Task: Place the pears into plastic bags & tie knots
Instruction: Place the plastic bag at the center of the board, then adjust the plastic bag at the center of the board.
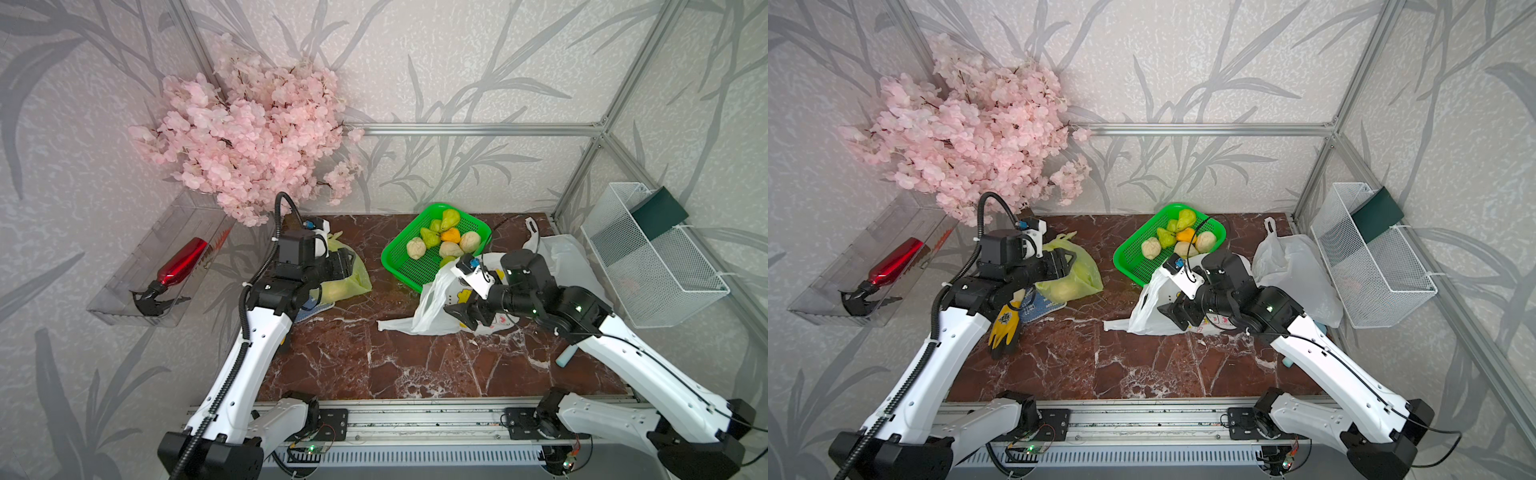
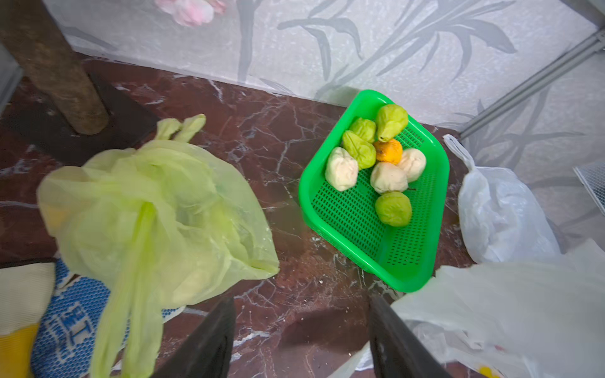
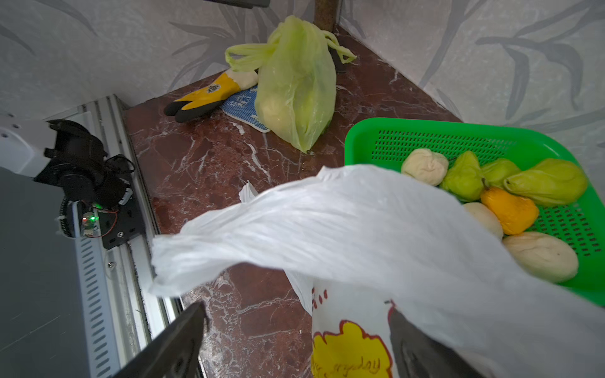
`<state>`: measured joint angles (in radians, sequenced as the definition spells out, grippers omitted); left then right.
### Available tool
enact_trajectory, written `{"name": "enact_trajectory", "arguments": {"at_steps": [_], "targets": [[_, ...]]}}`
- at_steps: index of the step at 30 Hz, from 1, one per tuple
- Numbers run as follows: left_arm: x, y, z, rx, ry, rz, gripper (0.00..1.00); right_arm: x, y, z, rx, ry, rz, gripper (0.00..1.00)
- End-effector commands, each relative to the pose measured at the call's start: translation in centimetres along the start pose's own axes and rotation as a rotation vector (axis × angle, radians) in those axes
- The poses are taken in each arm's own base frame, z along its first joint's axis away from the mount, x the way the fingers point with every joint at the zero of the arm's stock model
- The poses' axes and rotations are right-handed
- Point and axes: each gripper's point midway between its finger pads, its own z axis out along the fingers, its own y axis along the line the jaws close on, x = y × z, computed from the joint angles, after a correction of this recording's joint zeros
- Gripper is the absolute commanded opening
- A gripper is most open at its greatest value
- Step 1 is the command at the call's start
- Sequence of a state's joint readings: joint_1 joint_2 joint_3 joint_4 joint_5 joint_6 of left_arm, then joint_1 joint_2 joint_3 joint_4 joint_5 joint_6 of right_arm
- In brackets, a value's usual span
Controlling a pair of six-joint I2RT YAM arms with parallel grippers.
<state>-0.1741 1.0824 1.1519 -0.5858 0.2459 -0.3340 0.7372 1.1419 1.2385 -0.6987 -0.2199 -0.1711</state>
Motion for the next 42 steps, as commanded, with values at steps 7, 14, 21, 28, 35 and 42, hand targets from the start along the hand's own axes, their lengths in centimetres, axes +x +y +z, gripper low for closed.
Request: {"name": "enact_trajectory", "arguments": {"at_steps": [7, 14, 21, 28, 35, 42], "targets": [[2.7, -1.0, 0.7, 0.059, 0.087, -0.018, 0.63, -0.6, -6.7, 2.8, 0.215, 0.229, 0.009, 0.95], [7.9, -1.7, 2.4, 0.103, 0.204, -0.073, 0.65, -2.4, -11.3, 1.2, 0.324, 0.242, 0.054, 0.96], [10.1, -3.1, 2.1, 0.173, 0.263, -0.128, 0.66, -1.4, -16.9, -0.1, 0.457, 0.324, 0.148, 1.0], [13.2, -8.3, 2.3, 0.374, 0.319, -0.218, 0.81, -0.1, -18.1, 3.6, 0.39, 0.333, 0.283, 1.0], [13.0, -12.2, 4.5, 0.484, 0.194, -0.223, 0.88, 2.6, -18.7, 5.9, 0.368, 0.368, 0.419, 1.0], [13.9, -18.3, 5.2, 0.596, 0.226, -0.053, 0.9, 3.5, -18.1, 6.2, 0.332, 0.345, 0.504, 0.98]]}}
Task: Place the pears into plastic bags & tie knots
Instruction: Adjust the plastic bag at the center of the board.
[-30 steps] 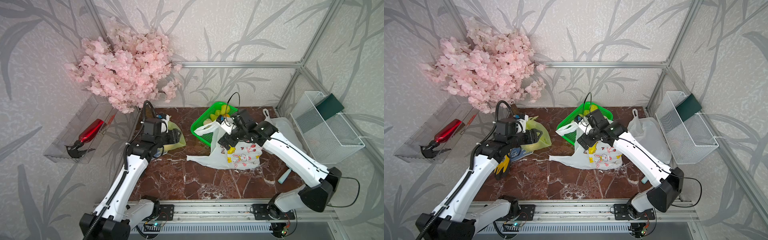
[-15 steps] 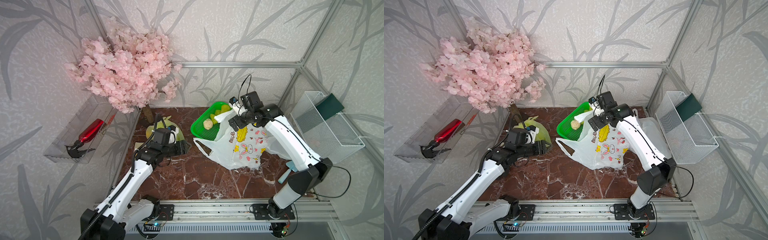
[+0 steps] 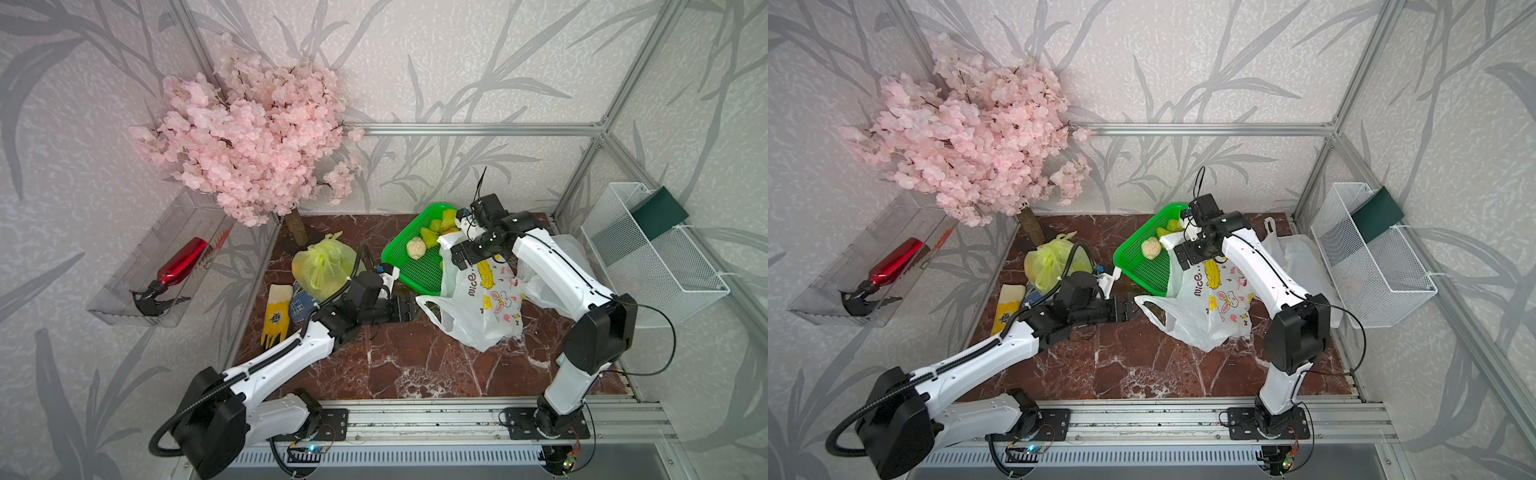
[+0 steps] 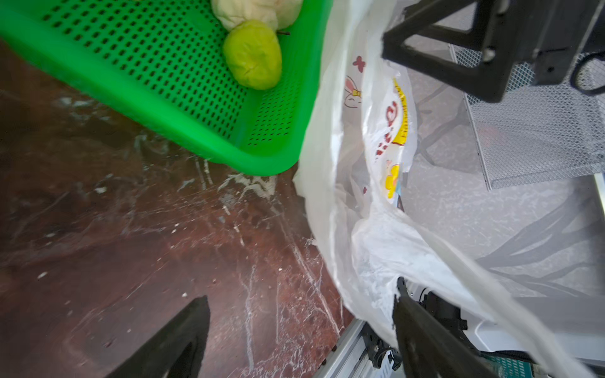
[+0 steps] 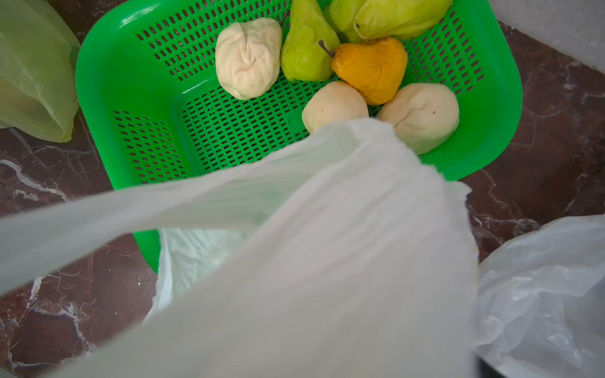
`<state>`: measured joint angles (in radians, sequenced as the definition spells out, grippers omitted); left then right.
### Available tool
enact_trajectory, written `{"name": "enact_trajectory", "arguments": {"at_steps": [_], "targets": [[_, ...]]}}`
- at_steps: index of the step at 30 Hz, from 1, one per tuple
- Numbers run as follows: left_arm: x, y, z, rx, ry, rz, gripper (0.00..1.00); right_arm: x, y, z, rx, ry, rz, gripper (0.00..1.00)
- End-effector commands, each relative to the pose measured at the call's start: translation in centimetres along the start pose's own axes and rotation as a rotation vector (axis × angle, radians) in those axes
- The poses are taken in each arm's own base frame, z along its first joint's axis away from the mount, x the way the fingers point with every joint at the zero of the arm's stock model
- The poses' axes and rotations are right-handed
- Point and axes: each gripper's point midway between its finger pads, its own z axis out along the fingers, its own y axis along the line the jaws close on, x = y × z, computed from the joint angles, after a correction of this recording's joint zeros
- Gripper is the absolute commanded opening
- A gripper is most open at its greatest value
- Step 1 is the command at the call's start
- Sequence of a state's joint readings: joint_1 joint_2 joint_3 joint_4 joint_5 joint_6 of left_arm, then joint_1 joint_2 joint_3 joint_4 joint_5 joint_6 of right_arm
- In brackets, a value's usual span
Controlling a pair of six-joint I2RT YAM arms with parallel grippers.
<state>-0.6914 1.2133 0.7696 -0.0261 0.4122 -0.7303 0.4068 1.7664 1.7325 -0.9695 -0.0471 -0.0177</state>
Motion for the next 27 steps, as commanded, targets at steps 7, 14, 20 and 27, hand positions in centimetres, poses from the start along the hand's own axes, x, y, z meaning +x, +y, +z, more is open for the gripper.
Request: {"name": "enact_trajectory", "arguments": {"at_steps": [7, 14, 20, 27], "targets": [[0.0, -2.4, 0.1, 0.015, -0.02, 0.158, 0.88, 0.1, -0.4, -0.8, -0.059, -0.045, 0.106, 0.98], [1.6, -1.3, -3.8, -0.014, -0.059, 0.233, 0.89, -0.3, -0.7, -0.2, -0.077, -0.06, 0.142, 0.97], [4.1, -1.4, -6.0, 0.037, -0.041, 0.186, 0.96, -0.4, -0.2, 0.6, -0.113, -0.07, 0.169, 0.97], [8.4, 2.0, -4.1, -0.048, 0.073, 0.159, 0.99, -0.7, -0.3, 0.8, -0.113, -0.069, 0.175, 0.97]]}}
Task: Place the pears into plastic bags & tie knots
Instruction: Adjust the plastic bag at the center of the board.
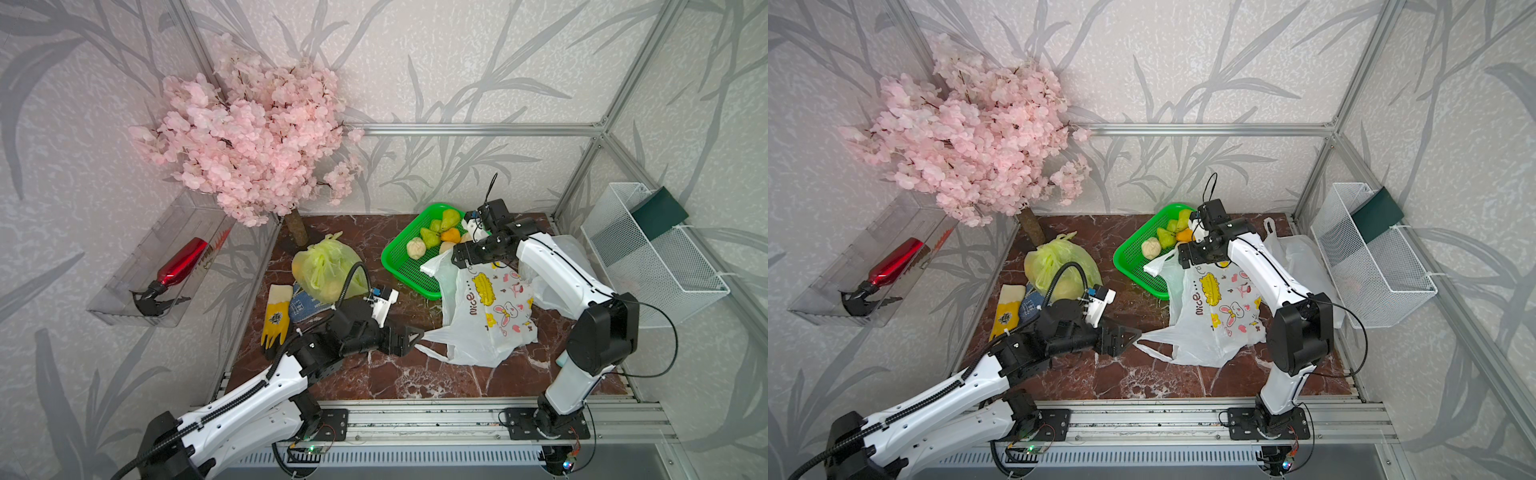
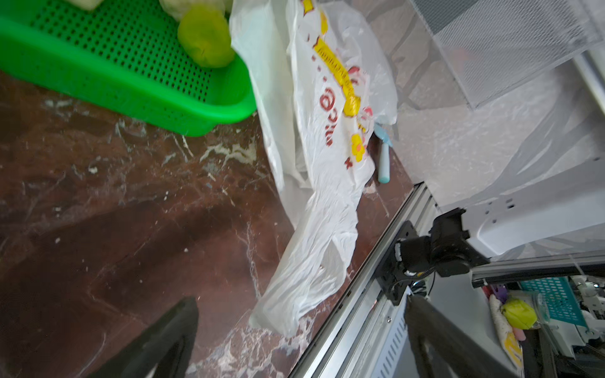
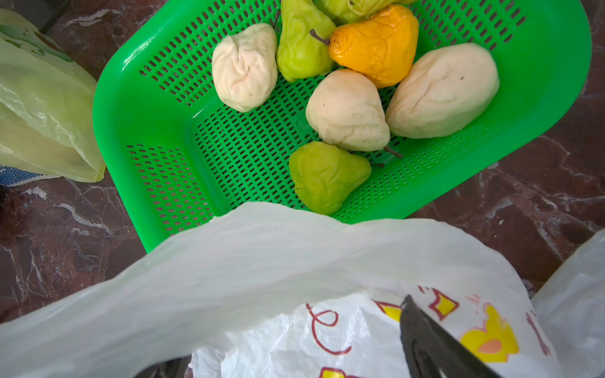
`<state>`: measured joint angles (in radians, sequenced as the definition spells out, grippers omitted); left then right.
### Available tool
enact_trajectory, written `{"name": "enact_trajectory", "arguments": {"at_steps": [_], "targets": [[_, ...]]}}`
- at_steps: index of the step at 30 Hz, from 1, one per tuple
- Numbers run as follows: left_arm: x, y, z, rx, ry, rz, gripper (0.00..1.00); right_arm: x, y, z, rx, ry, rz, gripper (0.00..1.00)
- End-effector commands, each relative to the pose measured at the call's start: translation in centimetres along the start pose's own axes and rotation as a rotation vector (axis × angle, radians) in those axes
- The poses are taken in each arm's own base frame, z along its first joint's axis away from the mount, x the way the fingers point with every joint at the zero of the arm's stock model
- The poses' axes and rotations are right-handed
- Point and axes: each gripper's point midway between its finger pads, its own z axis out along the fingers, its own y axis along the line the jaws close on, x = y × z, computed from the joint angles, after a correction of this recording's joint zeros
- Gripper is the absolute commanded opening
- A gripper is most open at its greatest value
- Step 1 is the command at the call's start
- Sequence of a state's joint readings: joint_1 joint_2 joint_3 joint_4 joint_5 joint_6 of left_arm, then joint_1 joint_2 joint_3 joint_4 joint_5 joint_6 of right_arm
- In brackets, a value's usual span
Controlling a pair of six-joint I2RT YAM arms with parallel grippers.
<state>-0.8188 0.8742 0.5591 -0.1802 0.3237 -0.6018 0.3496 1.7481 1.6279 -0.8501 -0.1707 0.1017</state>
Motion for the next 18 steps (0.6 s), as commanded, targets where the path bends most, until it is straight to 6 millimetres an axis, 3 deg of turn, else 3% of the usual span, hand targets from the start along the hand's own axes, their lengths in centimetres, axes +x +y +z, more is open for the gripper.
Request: {"name": "enact_trajectory", "arguments": {"at_steps": [1, 3, 7, 9, 11, 13, 15, 18], "targets": [[1.4, 0.6, 1.0, -0.012, 0.025, -0.021, 0.99, -0.8, 0.5, -0.5, -0.025, -0.03, 0.006, 0.97], [1.4, -0.4, 2.0, 0.037, 0.025, -0.001, 0.97, -0.9, 0.6, -0.4, -0.032, -0.028, 0.007, 0.97], [2.5, -1.4, 4.8, 0.106, 0.103, 0.024, 0.77, -1.1, 0.8, -0.4, -0.04, -0.026, 0.008, 0.97], [2.1, -1.5, 5.6, 0.093, 0.114, 0.033, 0.66, -1.2, 1.1, -0.8, -0.053, -0.029, 0.008, 0.97], [1.0, -1.1, 6.0, 0.054, 0.075, 0.076, 0.45, -1.5, 1.4, -1.8, -0.067, -0.041, 0.007, 0.97], [-0.3, -0.9, 5.3, 0.008, 0.033, 0.167, 0.21, -1.7, 1.7, -3.1, -0.078, -0.061, -0.004, 0.97], [-1.5, -0.3, 3.4, -0.091, 0.028, 0.304, 0.0, -1.9, 1.8, -5.5, -0.058, -0.113, -0.058, 0.97], [-2.6, 0.7, 0.1, -0.197, 0.031, 0.44, 0.0, -1.6, 1.1, -7.3, 0.031, -0.168, -0.204, 0.98]]}}
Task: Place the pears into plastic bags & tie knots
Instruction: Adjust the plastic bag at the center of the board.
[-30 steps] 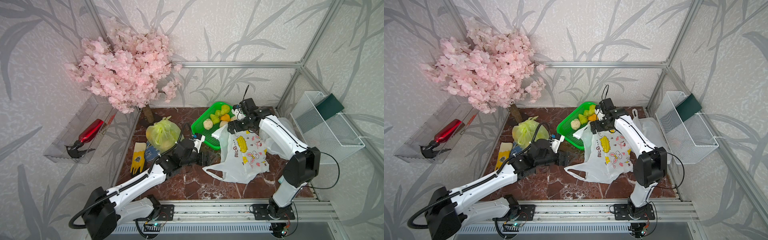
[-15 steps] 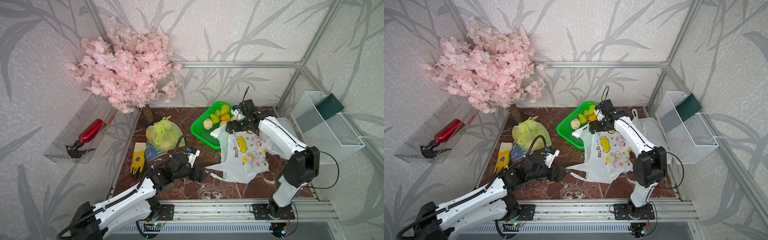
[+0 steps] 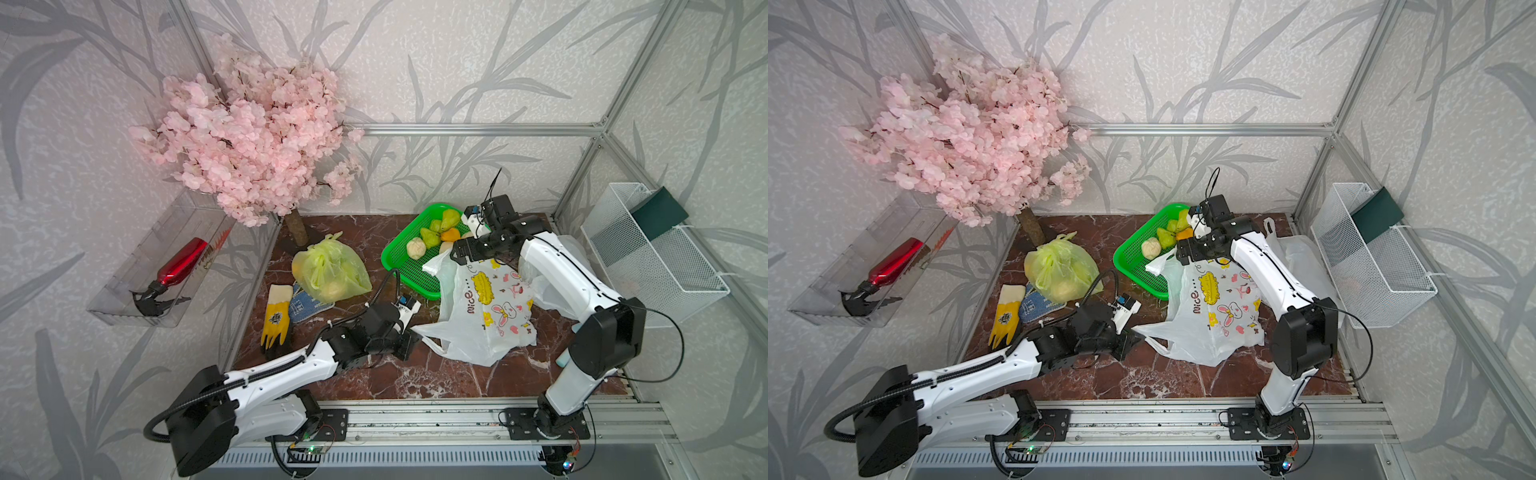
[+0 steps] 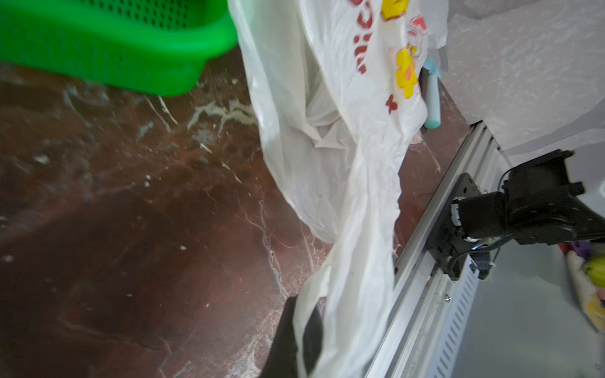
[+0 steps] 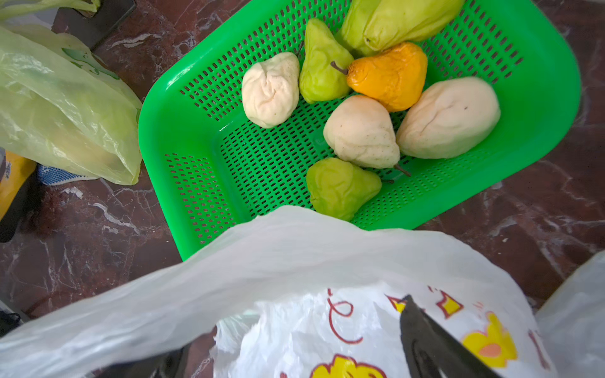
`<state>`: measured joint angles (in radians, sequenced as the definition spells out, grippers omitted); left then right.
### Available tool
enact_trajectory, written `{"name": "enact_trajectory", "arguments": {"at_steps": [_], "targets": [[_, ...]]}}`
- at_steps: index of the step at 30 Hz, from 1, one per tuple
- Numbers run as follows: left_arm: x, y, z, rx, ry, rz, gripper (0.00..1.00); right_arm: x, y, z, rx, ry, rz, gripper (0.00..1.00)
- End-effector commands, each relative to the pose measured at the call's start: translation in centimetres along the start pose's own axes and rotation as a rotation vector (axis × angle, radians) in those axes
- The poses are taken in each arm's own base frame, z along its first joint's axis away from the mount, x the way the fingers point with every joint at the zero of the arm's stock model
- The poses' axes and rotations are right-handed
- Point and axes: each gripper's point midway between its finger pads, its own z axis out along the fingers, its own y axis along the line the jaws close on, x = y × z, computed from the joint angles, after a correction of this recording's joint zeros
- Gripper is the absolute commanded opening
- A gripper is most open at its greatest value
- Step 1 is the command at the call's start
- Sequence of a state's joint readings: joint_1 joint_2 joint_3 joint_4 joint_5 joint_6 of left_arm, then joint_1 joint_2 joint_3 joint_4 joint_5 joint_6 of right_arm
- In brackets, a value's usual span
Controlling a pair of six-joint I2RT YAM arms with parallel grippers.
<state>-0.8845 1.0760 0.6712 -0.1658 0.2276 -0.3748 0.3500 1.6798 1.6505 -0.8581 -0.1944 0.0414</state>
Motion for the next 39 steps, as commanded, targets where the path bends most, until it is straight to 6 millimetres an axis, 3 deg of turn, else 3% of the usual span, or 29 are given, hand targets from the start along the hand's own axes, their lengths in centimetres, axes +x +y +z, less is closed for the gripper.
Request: {"name": "enact_trajectory", "arguments": {"at_steps": [1, 4, 9, 14, 17, 21, 26, 31, 33, 35, 37, 39], "targets": [[-1.2, 1.6, -3.8, -0.118, -0.002, 0.225, 0.0, -0.6, 0.1, -4.0, 0.081, -0.09, -0.207, 1.0], [-1.6, 1.0, -5.6, -0.061, 0.034, 0.28, 0.0, -0.5, 1.1, -3.4, 0.086, -0.077, -0.359, 0.99], [-2.8, 2.2, -7.7, -0.059, 0.073, 0.316, 0.01, -3.2, 3.0, -2.0, 0.021, -0.12, -0.454, 0.99], [-4.6, 6.6, -8.9, -0.245, 0.098, 0.359, 0.04, -2.8, 7.2, 2.5, -0.247, 0.012, -0.457, 0.99], [-6.4, 9.9, -9.5, -0.384, 0.103, 0.338, 0.06, -2.0, 8.5, 4.2, -0.333, 0.069, -0.384, 0.99], [-9.9, 13.2, -10.0, -0.52, 0.059, 0.27, 0.08, -2.3, 8.7, 4.9, -0.352, 0.073, -0.303, 0.99], [-15.5, 17.0, -10.2, -0.647, -0.017, 0.224, 0.09, -4.2, 5.8, 3.2, -0.305, 0.035, -0.062, 0.97], [-20.4, 18.2, -8.9, -0.608, -0.103, 0.186, 0.13, -3.6, 6.0, 1.9, -0.339, -0.016, 0.03, 0.97], [-21.5, 19.0, -9.2, -0.635, -0.116, 0.127, 0.21, -3.1, 5.7, 1.8, -0.319, -0.033, 0.062, 0.97], [-21.3, 19.9, -10.6, -0.697, -0.1, 0.051, 0.41, -2.6, 5.7, 1.5, -0.32, -0.049, 0.097, 0.97], [-19.8, 21.0, -12.6, -0.788, -0.063, -0.018, 0.57, -1.9, 5.7, 1.5, -0.329, -0.055, 0.134, 0.96], [-18.1, 21.2, -14.6, -0.842, -0.033, -0.077, 0.62, -1.5, 5.7, 0.9, -0.329, -0.075, 0.151, 0.96]]}}
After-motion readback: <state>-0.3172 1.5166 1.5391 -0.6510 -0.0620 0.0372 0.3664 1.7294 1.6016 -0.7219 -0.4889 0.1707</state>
